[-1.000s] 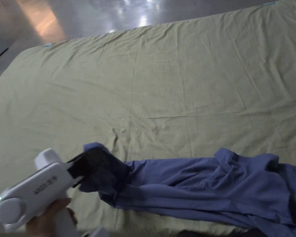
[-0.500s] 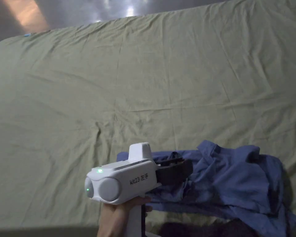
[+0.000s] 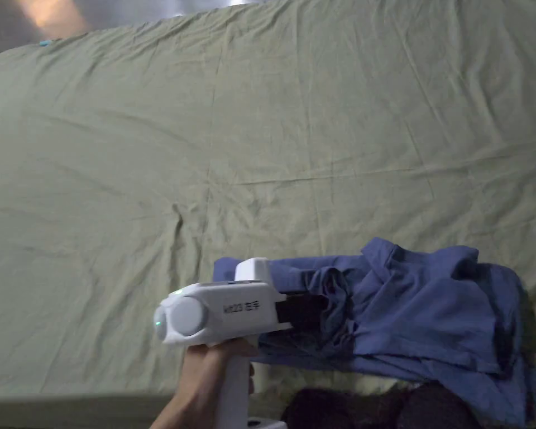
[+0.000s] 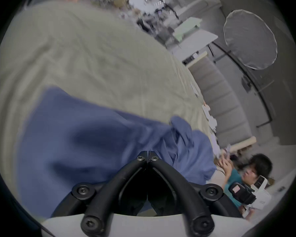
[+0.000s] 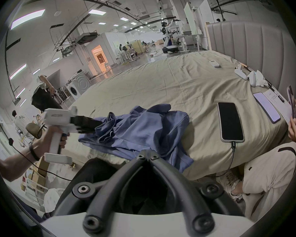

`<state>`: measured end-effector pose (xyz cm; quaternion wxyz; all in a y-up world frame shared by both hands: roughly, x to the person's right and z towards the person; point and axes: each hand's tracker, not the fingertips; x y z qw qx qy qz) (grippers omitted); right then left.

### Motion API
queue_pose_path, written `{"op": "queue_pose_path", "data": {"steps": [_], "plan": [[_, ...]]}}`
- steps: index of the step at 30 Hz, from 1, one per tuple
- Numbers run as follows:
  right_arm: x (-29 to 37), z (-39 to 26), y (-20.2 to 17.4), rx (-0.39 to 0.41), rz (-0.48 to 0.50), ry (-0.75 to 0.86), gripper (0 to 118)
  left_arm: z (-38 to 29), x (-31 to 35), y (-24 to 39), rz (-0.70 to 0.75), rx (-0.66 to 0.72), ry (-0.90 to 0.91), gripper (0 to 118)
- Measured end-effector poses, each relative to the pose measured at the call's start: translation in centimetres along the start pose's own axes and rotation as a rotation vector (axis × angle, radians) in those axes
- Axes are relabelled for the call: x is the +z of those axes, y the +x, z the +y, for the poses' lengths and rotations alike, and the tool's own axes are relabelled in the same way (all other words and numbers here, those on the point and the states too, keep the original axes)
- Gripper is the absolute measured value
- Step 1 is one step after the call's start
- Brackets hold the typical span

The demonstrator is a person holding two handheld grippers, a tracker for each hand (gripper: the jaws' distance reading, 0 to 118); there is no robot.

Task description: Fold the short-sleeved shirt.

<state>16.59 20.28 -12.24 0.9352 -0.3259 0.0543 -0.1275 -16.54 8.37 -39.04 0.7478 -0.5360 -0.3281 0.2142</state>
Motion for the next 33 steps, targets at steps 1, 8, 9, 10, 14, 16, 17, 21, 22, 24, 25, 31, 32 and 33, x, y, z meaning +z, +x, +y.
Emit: {"op": "queue_pose_path", "data": {"steps": [1, 8, 9, 10, 14, 16, 17, 21, 22, 24, 25, 31, 32, 33], "plan": [[0.0, 0.0, 0.0, 0.011, -0.009, -0.001, 0, 0.1, -1.0, 0.5, 0.075, -0.061, -0.016, 0], [-1.0, -0.1, 0.3, -0.016, -0.020, -0.028, 0, 1.3, 1.8, 0.9, 0.055, -0.073, 0.018, 0], [-1.0, -0.1, 0.1, -0.015, -0.018, -0.025, 0, 1.4, 3.5, 0.6, 0.028, -0.070, 0.099, 1], [-1.1, 0.0, 0.1, -0.014, -0.011, -0.021, 0, 1.5, 5.5, -0.3, -0.007, -0.049, 0.164, 7], [-1.5, -0.1, 0.0, -0.005, 0.024, -0.033, 0, 1.9, 11.5, -4.5, -0.050, 0.133, 0.299, 102], [-1.9, -0.3, 0.1, 0.004, 0.023, -0.047, 0, 1.8, 13.9, -7.2, -0.018, 0.248, 0.372, 105], [-2.1, -0.4, 0.2, 0.007, 0.026, -0.055, 0, 1.8, 14.8, -8.6, -0.017, 0.301, 0.408, 105], [-2.0, -0.6, 0.1, 0.038, 0.046, -0.072, 0, 1.5, 13.8, -12.8, -0.035, 0.453, 0.425, 105], [-2.0, -0.6, 0.1, 0.046, 0.048, -0.075, 0, 1.4, 12.5, -13.2, -0.074, 0.481, 0.384, 105], [-1.9, -0.5, 0.0, 0.067, 0.041, -0.077, 0, 0.9, 10.6, -13.5, -0.184, 0.502, 0.372, 99], [-1.8, -0.6, 0.0, 0.075, 0.037, -0.078, 0, 0.7, 9.9, -13.2, -0.250, 0.497, 0.388, 97], [-1.5, -0.3, 0.2, 0.061, 0.009, -0.066, 0, 0.2, 7.0, -11.3, -0.174, 0.458, 0.296, 71], [-1.5, -0.2, 0.1, 0.063, 0.009, -0.067, 0, 0.0, 7.3, -11.0, -0.160, 0.442, 0.324, 31], [-1.5, -0.2, 0.0, 0.066, 0.010, -0.067, 0, 0.0, 7.6, -11.0, -0.185, 0.451, 0.342, 15]]}}
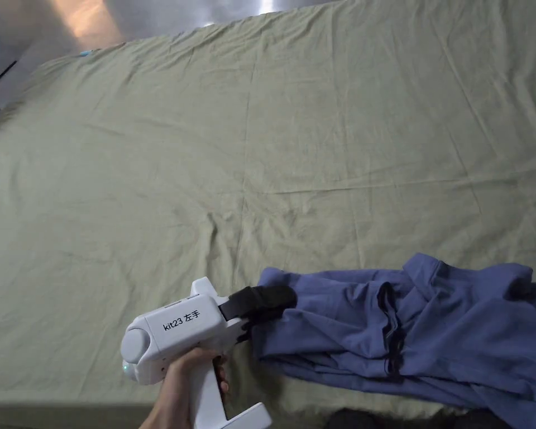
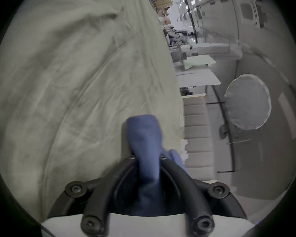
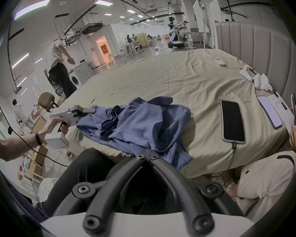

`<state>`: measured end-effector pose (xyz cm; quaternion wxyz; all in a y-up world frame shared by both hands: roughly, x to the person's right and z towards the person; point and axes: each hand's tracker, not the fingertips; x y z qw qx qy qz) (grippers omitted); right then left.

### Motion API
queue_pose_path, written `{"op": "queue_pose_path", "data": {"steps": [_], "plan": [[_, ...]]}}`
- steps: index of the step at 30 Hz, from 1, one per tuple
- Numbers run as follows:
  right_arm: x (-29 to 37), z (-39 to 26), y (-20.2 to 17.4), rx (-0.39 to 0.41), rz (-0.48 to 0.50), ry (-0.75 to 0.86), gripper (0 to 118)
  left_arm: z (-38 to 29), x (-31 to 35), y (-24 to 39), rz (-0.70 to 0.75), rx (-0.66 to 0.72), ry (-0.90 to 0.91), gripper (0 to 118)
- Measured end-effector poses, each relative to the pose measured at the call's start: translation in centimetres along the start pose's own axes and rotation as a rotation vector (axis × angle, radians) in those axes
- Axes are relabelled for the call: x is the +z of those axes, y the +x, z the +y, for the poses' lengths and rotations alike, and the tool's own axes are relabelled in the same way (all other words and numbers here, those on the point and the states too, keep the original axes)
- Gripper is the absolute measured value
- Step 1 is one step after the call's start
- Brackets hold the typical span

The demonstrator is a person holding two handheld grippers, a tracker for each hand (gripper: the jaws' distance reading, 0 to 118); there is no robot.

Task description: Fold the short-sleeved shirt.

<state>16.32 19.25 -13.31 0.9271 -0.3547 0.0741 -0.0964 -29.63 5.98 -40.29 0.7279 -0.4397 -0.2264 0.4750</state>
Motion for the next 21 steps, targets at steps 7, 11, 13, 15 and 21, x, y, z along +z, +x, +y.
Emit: {"op": "queue_pose_path", "data": {"steps": [7, 11, 13, 15, 21], "plan": [[-0.1, 0.5, -0.5, 0.022, 0.021, 0.015, 0, 2.0, 7.0, -0.1, -0.014, 0.054, 0.296, 13], [-0.4, 0.1, -0.2, 0.027, 0.050, 0.018, 0, 3.7, 13.8, 0.8, 0.143, -0.063, 0.390, 13], [-0.6, 0.0, -0.3, 0.037, 0.063, 0.015, 0, 4.2, 16.3, 2.4, 0.241, -0.116, 0.415, 13], [-0.7, 0.0, -0.3, 0.041, 0.072, 0.014, 0, 3.4, 17.2, 4.9, 0.344, -0.216, 0.425, 13], [-0.8, -0.5, -0.6, 0.040, 0.080, 0.011, 0, -1.9, 9.5, 13.3, 0.332, -0.384, 0.305, 13]]}}
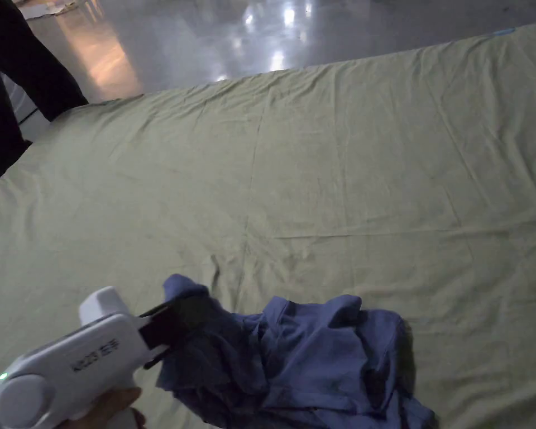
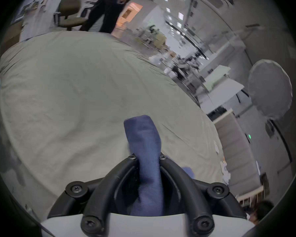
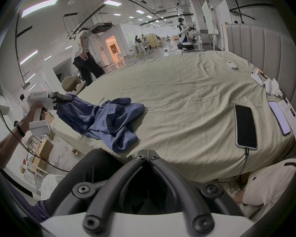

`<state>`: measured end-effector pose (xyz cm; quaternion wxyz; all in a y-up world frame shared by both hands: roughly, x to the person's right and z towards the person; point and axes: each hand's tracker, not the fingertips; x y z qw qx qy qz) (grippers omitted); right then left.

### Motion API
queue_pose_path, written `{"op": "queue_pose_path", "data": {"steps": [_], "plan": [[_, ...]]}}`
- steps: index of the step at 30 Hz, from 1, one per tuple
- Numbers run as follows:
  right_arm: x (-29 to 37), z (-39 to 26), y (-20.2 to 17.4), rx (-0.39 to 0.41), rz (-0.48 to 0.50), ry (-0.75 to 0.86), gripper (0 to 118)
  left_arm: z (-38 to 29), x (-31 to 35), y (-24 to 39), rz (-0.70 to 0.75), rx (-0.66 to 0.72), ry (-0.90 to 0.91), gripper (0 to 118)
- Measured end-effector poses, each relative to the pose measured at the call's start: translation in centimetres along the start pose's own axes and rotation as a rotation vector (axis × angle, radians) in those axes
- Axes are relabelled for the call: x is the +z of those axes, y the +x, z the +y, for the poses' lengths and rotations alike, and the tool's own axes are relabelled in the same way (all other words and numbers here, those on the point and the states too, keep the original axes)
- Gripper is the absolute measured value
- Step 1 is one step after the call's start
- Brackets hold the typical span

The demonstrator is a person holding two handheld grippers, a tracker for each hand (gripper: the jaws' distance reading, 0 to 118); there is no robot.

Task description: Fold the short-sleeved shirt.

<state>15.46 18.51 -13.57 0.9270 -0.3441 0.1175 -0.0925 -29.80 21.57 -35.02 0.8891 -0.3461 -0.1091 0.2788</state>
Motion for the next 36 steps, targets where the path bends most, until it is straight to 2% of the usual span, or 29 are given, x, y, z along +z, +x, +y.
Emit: {"op": "queue_pose_path", "data": {"steps": [2, 5, 9, 10, 12, 13, 14, 15, 17, 18, 19, 20, 21, 23, 25, 28, 31, 34, 36], "plan": [[0.5, 0.1, -0.1, 0.006, -0.003, 0.007, 0, -1.8, -3.2, 3.5, 0.004, -0.060, -0.061, 13], [1.4, -0.1, 0.2, 0.029, -0.015, 0.017, 0, -5.5, -8.6, 7.7, 0.027, -0.222, -0.209, 14], [2.4, -0.5, 1.0, 0.038, -0.048, 0.012, 0, -8.8, -12.5, 9.5, 0.012, -0.275, -0.274, 16], [2.5, -0.8, 1.3, 0.033, -0.055, 0.007, 0, -8.9, -13.0, 9.6, -0.017, -0.259, -0.315, 23], [2.4, -1.1, 1.8, 0.032, -0.059, -0.005, 0, -8.5, -12.4, 9.8, -0.129, -0.243, -0.360, 58], [2.4, -1.3, 2.0, 0.032, -0.062, -0.009, 0, -7.8, -11.2, 9.9, -0.173, -0.236, -0.336, 71], [2.3, -1.4, 2.1, 0.033, -0.064, -0.012, 0, -7.1, -10.1, 9.7, -0.198, -0.245, -0.278, 77], [2.3, -1.5, 2.2, 0.029, -0.064, -0.011, 0, -6.2, -8.7, 9.3, -0.186, -0.254, -0.196, 77], [2.3, -1.8, 2.5, 0.006, -0.044, 0.001, 0, -4.5, -6.6, 8.4, -0.076, -0.210, -0.116, 78], [2.4, -1.9, 2.5, -0.004, -0.031, 0.008, 0, -3.8, -6.4, 7.7, -0.018, -0.155, -0.129, 77], [2.5, -2.0, 2.5, -0.015, -0.019, 0.014, 0, -3.6, -6.5, 7.0, -0.023, -0.126, -0.168, 72], [2.6, -2.2, 2.5, -0.022, -0.011, 0.016, 0, -3.8, -7.3, 6.7, -0.047, -0.134, -0.198, 40], [2.7, -2.4, 2.5, -0.024, -0.006, 0.013, 0, -4.4, -7.6, 6.6, -0.041, -0.138, -0.224, 2], [2.7, -2.7, 2.4, -0.020, -0.009, 0.001, 0, -6.1, -9.6, 6.6, -0.152, -0.156, -0.388, 0], [2.6, -2.9, 2.4, -0.019, -0.022, -0.011, 0, -8.6, -12.3, 7.1, -0.202, -0.096, -0.509, 0], [2.4, -2.8, 2.1, -0.026, -0.047, -0.024, 0, -12.0, -16.4, 8.3, -0.089, -0.267, -0.610, 0], [2.2, -2.3, 1.8, -0.038, -0.044, -0.026, 0, -12.1, -17.3, 8.9, -0.127, -0.195, -0.610, 0], [0.2, -0.2, 1.2, -0.058, -0.025, -0.025, 0, -11.6, -16.3, 10.0, -0.132, -0.246, -0.591, 0], [-1.7, 2.0, 0.3, -0.009, 0.018, -0.004, 0, -10.3, -13.3, 10.6, -0.216, -0.257, -0.514, 0]]}}
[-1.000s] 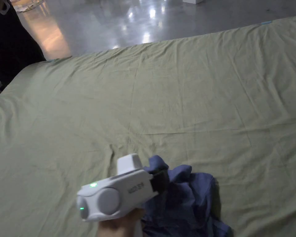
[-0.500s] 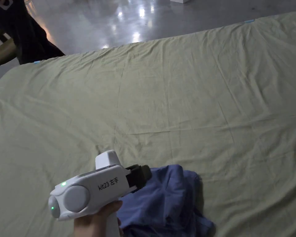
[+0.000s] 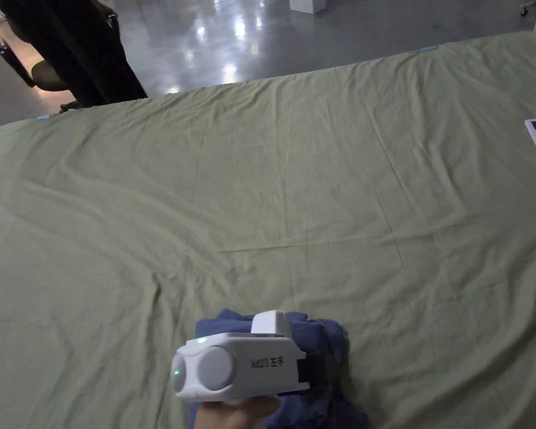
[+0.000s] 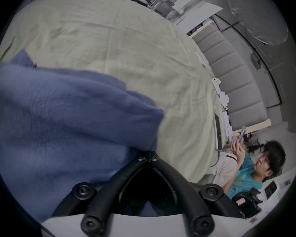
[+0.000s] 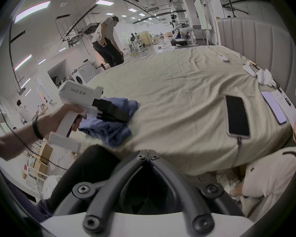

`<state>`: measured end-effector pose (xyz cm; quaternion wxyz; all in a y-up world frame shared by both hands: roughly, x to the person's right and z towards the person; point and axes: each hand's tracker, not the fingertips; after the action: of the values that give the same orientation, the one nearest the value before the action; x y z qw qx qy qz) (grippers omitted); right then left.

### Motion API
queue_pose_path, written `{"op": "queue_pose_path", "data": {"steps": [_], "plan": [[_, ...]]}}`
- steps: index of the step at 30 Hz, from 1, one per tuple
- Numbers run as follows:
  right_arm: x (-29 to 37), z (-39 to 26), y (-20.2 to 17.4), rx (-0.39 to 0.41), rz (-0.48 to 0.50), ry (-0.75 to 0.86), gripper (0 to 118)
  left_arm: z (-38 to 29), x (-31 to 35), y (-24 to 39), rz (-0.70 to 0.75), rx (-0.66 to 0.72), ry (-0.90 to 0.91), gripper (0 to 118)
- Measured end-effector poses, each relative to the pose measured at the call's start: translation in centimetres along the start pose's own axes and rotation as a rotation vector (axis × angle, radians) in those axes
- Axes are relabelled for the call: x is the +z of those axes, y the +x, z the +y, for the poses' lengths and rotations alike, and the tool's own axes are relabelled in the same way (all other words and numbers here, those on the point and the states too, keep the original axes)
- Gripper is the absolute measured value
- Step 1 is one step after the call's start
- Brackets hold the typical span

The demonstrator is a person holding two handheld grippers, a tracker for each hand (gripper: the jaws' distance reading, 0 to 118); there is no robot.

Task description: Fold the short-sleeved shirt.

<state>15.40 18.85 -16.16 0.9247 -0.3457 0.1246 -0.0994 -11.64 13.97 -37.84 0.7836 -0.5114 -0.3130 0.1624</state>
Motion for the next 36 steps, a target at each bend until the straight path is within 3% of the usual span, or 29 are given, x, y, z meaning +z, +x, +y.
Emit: {"op": "queue_pose_path", "data": {"steps": [2, 5, 8, 13, 14, 15, 16, 17, 18, 19, 20, 22, 29, 31, 34, 36], "plan": [[-2.7, 2.3, -1.3, 0.022, 0.041, -0.034, 0, 0.0, 3.8, 0.8, -0.064, -0.021, 0.096, 0], [-8.8, 5.1, -3.5, 0.033, 0.134, -0.136, 0, -0.5, 9.5, 0.5, -0.020, -0.050, 0.203, 0], [-14.8, 6.9, -6.2, 0.092, 0.190, -0.188, 0, -1.2, 13.5, -1.6, 0.024, -0.017, 0.249, 0], [-21.5, 8.1, -8.3, 0.188, 0.067, -0.324, 0, -2.6, 16.7, -5.8, 0.167, 0.008, 0.359, 0], [-22.7, 7.8, -8.1, 0.214, 0.029, -0.382, 0, -2.6, 17.0, -6.5, 0.176, 0.030, 0.361, 5], [-24.0, 7.1, -7.7, 0.251, -0.001, -0.438, 0, -2.6, 17.2, -7.6, 0.180, 0.057, 0.351, 19], [-24.7, 6.6, -7.5, 0.286, -0.001, -0.461, 0, -2.6, 17.2, -8.6, 0.176, 0.074, 0.346, 41], [-24.6, 6.8, -7.5, 0.267, 0.015, -0.436, 0, -2.6, 17.1, -9.4, 0.174, 0.077, 0.343, 75], [-24.2, 7.6, -7.7, 0.220, 0.006, -0.452, 0, -2.6, 16.9, -10.4, 0.159, 0.091, 0.343, 94], [-24.2, 7.7, -7.9, 0.228, 0.003, -0.461, 0, -2.6, 16.7, -11.4, 0.136, 0.114, 0.356, 104], [-24.7, 7.6, -8.0, 0.260, 0.002, -0.480, 0, -2.6, 16.4, -12.4, 0.135, 0.150, 0.380, 107], [-25.2, 7.9, -8.2, 0.295, 0.000, -0.502, 0, -2.1, 15.1, -14.2, 0.106, 0.199, 0.355, 107], [-26.0, 8.9, -8.5, 0.280, -0.005, -0.571, 0, -1.1, 7.3, -19.2, -0.220, 0.382, 0.148, 104], [-26.0, 8.8, -8.2, 0.270, 0.000, -0.574, 0, -1.0, 5.5, -19.3, -0.234, 0.406, 0.131, 86], [-25.7, 8.6, -7.9, 0.250, 0.010, -0.559, 0, -0.2, 3.9, -18.5, -0.249, 0.406, 0.116, 69], [-25.7, 8.3, -7.6, 0.233, 0.016, -0.546, 0, 0.3, 3.5, -17.3, -0.211, 0.314, 0.065, 61]]}}
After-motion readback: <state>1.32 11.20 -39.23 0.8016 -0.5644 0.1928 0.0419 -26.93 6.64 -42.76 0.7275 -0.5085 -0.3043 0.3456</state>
